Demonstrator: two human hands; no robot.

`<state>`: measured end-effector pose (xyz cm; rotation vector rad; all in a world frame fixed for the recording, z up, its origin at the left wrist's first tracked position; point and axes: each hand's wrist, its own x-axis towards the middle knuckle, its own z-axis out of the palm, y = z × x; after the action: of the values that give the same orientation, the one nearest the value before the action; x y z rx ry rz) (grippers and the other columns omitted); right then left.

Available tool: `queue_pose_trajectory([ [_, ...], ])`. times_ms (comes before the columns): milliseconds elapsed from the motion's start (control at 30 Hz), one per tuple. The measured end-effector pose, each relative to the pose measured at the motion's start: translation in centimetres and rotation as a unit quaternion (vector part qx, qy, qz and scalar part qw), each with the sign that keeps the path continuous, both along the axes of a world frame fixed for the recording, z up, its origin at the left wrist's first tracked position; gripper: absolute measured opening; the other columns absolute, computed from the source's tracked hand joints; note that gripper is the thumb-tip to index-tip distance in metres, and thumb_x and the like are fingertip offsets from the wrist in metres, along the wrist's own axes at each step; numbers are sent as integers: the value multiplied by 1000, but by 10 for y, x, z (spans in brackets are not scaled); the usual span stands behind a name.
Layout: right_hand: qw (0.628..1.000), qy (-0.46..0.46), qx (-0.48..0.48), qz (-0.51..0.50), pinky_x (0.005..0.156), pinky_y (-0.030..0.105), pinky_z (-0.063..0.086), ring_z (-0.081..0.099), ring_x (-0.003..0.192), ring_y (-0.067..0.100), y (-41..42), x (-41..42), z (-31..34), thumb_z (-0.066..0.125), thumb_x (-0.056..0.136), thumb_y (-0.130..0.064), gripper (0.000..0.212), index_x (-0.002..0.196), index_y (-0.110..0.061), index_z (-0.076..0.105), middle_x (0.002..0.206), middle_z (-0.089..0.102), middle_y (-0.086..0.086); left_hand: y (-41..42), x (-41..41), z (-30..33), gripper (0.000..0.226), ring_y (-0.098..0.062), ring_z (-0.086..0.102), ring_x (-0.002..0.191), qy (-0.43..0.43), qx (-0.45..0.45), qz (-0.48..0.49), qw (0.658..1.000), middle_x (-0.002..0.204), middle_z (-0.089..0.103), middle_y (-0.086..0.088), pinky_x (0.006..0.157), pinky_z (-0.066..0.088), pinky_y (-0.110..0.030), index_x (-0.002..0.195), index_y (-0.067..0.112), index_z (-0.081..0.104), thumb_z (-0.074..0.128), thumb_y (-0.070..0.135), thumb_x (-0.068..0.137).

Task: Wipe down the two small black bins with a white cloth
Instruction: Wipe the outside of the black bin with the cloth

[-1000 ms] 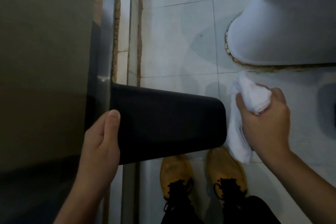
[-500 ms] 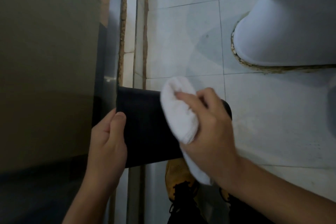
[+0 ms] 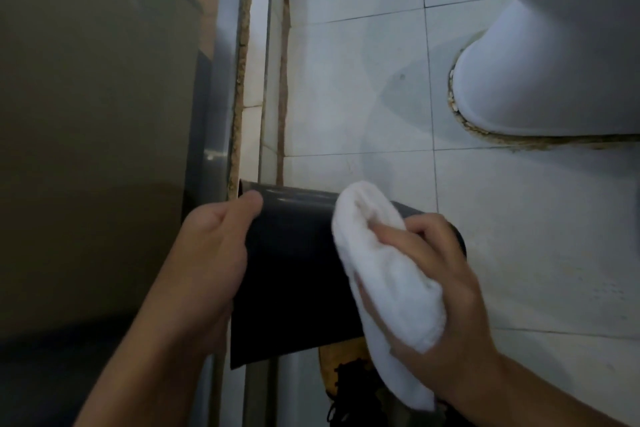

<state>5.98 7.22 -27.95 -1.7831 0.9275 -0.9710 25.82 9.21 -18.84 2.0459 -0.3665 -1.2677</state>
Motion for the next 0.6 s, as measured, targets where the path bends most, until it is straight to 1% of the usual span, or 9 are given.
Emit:
queue_pose_trajectory([
  [67,999,-8,42,-34,86,25,48,60,100,16,-7,-8,-1,71,77,-29,53,125,-45,55,111,55,4,7,-7,0,46,-37,68,84,-10,-25,-13,1000,89,68,-25,67,54,-41,98,-6,65,42,35,100],
  [100,997,-19,63,-50,86,24,49,62,99,17,-10,-10,-2,71,79,-34,52,123,-54,52,110,57,6,11,-10,-2,46,-39,65,83,-23,-42,-19,999,87,66,-27,66,52,-40,97,-10,61,41,32,100],
  [167,994,-31,73,-73,86,21,49,63,97,20,-15,-13,-4,70,81,-38,52,120,-63,49,105,58,11,16,-17,-6,43,-39,59,68,-65,-76,-30,995,75,63,-24,56,47,-37,83,-9,58,41,25,100],
  [233,994,-21,69,-79,86,19,49,63,98,22,-17,-12,-5,70,81,-39,52,119,-65,47,105,58,12,21,-22,-11,41,-28,48,54,-107,-95,-24,989,61,54,-16,48,39,-33,66,1,54,40,21,100],
  [300,995,-7,64,-73,86,19,49,63,99,21,-16,-10,-8,70,81,-38,51,122,-61,49,106,57,8,26,-24,-18,42,-21,44,51,-142,-104,-21,984,57,49,-14,45,35,-30,62,5,51,39,18,100],
  [333,996,5,55,-67,85,19,48,62,98,19,-15,-7,-8,71,82,-36,49,124,-54,52,106,55,6,29,-24,-22,42,-18,43,49,-159,-109,-18,981,55,48,-11,44,35,-28,61,6,50,39,16,100],
  [433,998,38,22,-40,81,24,49,59,95,19,-13,2,-9,77,78,-21,51,126,-23,61,104,50,2,37,-23,-29,41,-11,44,46,-185,-119,-4,976,54,52,-4,41,35,-21,61,11,51,38,14,100],
  [533,999,45,7,-10,77,32,51,58,91,21,-13,13,-7,77,75,-14,53,126,-14,63,102,50,4,43,-20,-35,41,-10,45,46,-210,-114,-10,971,57,52,-12,41,36,-20,61,11,52,39,7,100],
  [600,999,48,-2,10,77,32,51,58,90,21,-12,20,-9,77,77,-14,51,125,-10,64,102,51,5,48,-16,-41,38,-17,48,49,-216,-112,-5,970,59,55,-12,42,37,-24,63,10,55,41,11,98],
])
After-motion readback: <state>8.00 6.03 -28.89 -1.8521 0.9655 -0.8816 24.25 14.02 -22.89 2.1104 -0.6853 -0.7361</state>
